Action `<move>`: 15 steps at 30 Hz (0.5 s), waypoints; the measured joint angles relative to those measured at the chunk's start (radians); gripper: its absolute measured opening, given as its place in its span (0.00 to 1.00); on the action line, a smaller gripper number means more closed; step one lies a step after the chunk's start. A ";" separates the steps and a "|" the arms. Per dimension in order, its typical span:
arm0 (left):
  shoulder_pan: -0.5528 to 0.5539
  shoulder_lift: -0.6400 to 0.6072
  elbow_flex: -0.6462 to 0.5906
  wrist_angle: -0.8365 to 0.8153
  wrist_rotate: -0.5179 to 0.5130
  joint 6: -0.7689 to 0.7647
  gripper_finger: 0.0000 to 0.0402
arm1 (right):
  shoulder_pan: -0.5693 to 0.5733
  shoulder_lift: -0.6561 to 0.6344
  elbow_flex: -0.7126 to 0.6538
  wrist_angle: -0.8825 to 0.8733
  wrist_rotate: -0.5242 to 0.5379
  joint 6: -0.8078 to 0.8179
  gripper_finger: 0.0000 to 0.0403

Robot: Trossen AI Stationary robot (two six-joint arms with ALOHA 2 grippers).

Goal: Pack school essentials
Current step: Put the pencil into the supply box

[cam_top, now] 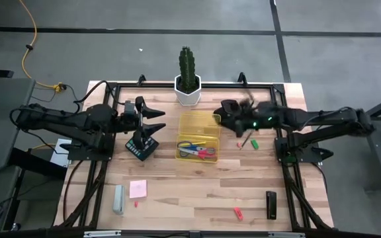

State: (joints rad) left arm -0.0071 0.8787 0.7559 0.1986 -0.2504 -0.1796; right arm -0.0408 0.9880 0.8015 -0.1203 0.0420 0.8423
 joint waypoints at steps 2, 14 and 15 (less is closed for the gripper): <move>0.000 0.000 0.000 0.000 0.000 0.000 0.53 | 0.033 0.000 0.000 -0.219 0.045 0.071 0.18; 0.000 0.000 0.000 0.000 0.000 0.012 0.53 | 0.055 0.081 0.000 -1.074 0.347 0.866 0.47; 0.000 0.000 0.000 0.000 0.000 0.021 0.53 | 0.045 0.097 0.000 -1.074 0.358 0.890 0.46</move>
State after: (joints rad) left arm -0.0067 0.8787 0.7559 0.1989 -0.2504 -0.1586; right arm 0.0038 1.0849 0.8013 -1.1945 0.3996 1.7326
